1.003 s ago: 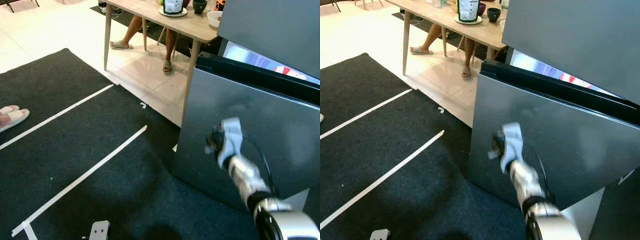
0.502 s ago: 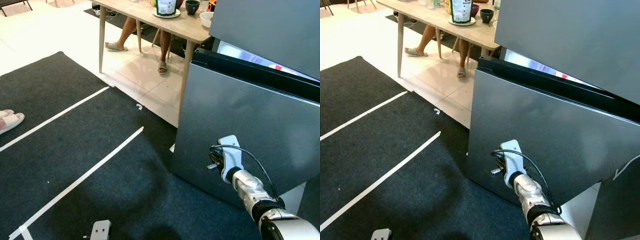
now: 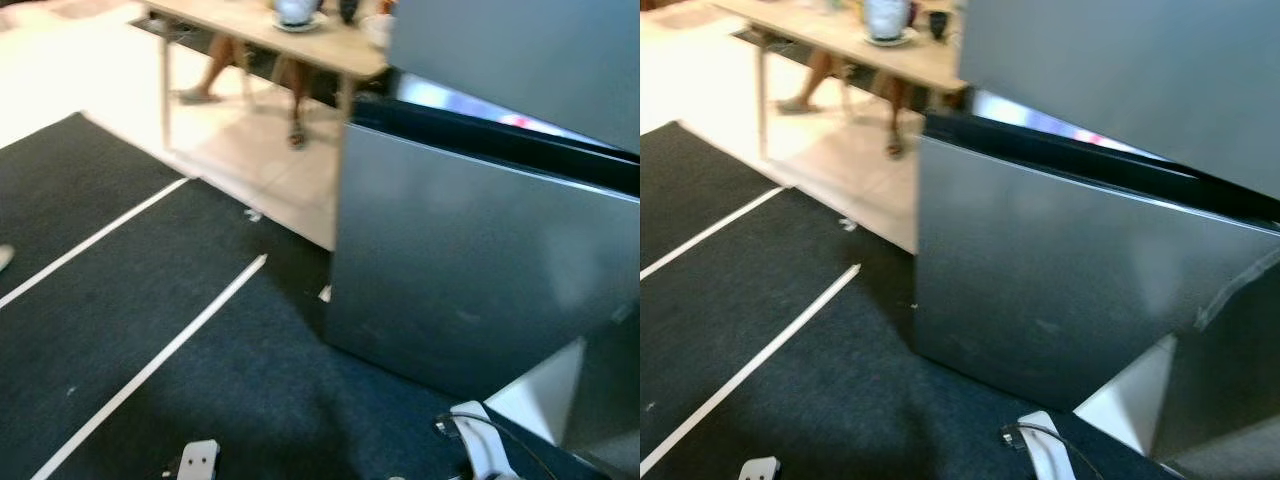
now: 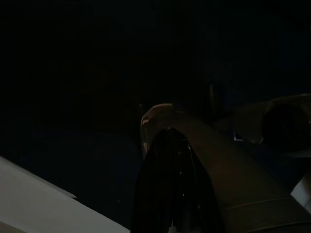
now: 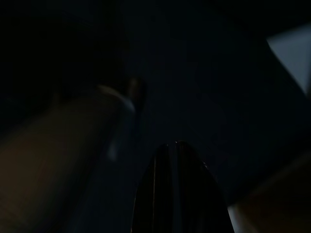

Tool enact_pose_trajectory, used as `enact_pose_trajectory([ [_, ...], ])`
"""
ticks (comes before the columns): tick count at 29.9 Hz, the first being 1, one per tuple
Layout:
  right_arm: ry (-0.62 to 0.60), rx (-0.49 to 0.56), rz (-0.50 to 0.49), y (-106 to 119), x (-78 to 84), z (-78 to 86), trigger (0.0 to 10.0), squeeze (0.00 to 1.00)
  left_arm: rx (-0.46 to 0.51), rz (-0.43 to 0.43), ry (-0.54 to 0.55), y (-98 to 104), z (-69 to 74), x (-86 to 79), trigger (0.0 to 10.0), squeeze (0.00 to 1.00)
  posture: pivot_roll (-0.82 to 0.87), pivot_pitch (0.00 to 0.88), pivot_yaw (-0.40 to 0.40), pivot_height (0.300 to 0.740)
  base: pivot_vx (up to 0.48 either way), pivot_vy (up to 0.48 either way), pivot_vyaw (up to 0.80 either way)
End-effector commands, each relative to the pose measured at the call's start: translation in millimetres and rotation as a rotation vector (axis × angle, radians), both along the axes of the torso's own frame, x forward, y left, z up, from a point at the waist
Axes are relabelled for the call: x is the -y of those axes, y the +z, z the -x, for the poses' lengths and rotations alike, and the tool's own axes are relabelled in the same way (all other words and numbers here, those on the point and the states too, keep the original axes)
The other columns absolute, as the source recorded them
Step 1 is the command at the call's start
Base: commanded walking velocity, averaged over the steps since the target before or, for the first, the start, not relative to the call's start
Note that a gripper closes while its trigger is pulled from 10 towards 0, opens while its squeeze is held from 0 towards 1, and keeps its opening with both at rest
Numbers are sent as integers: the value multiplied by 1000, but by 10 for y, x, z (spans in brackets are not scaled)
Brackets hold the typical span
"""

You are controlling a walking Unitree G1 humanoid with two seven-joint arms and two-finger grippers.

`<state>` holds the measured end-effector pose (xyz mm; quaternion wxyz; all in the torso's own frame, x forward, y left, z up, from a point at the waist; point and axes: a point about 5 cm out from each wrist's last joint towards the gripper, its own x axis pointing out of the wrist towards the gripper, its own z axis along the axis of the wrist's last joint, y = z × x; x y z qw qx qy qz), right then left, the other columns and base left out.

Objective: Restocking fridge

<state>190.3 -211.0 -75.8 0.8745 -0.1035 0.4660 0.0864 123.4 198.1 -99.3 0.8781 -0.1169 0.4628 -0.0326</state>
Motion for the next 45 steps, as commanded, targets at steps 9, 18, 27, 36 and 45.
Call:
enact_pose_trajectory([
  [9, -109, -38, -15, -93, 105, 248, 10000, 0, -84, 45, -50, -70, 122, 149, 10000, 0, -32, 129, -51, 740, 0, 0, -257],
  [18, -103, -19, -50, -96, -1, 214, 10000, 0, -95, 48, -73, -78, 131, 186, 10000, 0, -27, 122, -48, 740, 189, 0, 0],
  [27, -102, -12, -55, -92, -16, 201, 10000, 0, -95, 42, -81, -75, 129, 171, 10000, 0, -26, 121, -44, 740, 298, 0, 0],
  [36, -101, 6, -61, -73, -15, 167, 10000, 0, -93, 43, -84, -73, 122, 172, 10000, 0, -27, 119, -45, 740, 302, 0, 0],
  [45, -105, 115, -167, 49, -84, -57, 10000, 0, -96, 32, -82, -75, 133, 149, 10000, 0, -26, 118, -46, 740, 295, 0, 0],
])
